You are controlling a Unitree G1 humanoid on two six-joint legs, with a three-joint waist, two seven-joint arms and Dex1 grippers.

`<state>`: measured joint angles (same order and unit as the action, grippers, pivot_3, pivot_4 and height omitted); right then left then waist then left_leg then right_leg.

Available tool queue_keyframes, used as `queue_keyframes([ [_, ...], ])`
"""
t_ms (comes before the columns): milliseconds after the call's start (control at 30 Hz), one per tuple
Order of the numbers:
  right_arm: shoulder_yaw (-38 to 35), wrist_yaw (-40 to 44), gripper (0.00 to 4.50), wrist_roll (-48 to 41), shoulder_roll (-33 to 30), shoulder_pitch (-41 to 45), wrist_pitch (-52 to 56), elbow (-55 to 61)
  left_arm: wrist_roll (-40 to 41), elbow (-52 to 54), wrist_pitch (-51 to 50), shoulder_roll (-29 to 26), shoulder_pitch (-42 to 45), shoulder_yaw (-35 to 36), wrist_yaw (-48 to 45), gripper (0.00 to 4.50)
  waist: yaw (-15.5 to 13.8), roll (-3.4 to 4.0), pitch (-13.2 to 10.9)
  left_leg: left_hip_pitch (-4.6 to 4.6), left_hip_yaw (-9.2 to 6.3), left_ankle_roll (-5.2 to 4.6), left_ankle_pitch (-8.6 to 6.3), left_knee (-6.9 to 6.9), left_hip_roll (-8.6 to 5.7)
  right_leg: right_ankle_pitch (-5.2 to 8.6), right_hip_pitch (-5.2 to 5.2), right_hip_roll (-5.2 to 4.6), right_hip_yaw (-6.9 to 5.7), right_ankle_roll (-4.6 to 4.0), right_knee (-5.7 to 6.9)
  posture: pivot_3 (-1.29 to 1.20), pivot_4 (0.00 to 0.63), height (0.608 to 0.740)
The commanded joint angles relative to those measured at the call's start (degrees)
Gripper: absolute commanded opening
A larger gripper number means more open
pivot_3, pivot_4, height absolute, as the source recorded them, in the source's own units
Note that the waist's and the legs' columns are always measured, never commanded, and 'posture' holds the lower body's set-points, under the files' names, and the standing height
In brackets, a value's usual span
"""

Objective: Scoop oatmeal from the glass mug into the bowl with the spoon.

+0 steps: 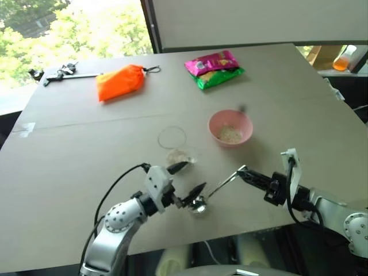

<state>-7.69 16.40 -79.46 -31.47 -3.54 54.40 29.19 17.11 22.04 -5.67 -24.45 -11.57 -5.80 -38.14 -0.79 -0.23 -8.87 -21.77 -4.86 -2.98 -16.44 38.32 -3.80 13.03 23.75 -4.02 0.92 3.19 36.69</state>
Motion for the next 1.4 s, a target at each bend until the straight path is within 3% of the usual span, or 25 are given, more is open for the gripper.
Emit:
queue_keyframes([
  [33, -1.30, 0.91, 0.00, 0.18, -0.80, 0.52, -0.93, 0.51, -0.76, -1.38, 2.61, 0.14, 0.74, 2.21, 0.84, 4.45, 0.00, 0.00, 0.00, 0.00, 0.00, 0.00, 0.00, 0.00, 0.00, 0.00, 0.00, 0.00, 0.00, 0.00, 0.00, 0.00, 0.150, 0.740],
  [367, -1.09, 2.15, 0.00, 1.52, -0.70, 0.24, -1.84, 0.03, -1.77, -7.48, 5.76, 0.72, 2.61, 7.57, 4.12, 4.45, 0.00, 0.00, 0.00, 0.00, -0.01, 0.00, 0.00, 0.00, 0.00, 0.00, 0.00, -0.01, 0.02, 0.00, 0.01, 0.00, 0.150, 0.740],
  [667, -1.20, 3.17, 0.00, 2.55, -0.53, -0.22, -2.29, -0.38, 4.98, -2.56, 9.31, 0.15, -1.35, 8.76, -2.94, 4.45, 0.00, 0.00, 0.00, -0.02, -0.02, 0.01, 0.00, -0.01, 0.01, 0.00, 0.01, -0.05, 0.16, -0.01, -0.01, 0.00, 0.150, 0.740],
  [1167, -0.91, 4.02, 0.00, 4.70, 0.51, -0.19, -3.29, -0.85, -2.34, -7.82, 7.36, 4.92, 11.07, 1.75, 1.44, 4.45, -0.02, -0.01, 0.01, 0.00, 0.02, 0.01, 0.01, 0.00, -0.02, -0.01, 0.00, 0.00, 0.01, 0.00, 0.02, 0.00, 0.150, 0.740],
  [1400, -1.02, 4.42, 0.00, 5.30, 0.80, -0.39, -3.55, -0.82, -3.56, -10.42, 7.49, 5.60, 12.91, 0.53, 1.61, 4.45, -0.01, -0.01, 0.01, 0.00, 0.02, 0.01, 0.01, 0.00, -0.02, -0.01, 0.01, 0.01, 0.00, 0.00, 0.03, 0.00, 0.150, 0.740],
])
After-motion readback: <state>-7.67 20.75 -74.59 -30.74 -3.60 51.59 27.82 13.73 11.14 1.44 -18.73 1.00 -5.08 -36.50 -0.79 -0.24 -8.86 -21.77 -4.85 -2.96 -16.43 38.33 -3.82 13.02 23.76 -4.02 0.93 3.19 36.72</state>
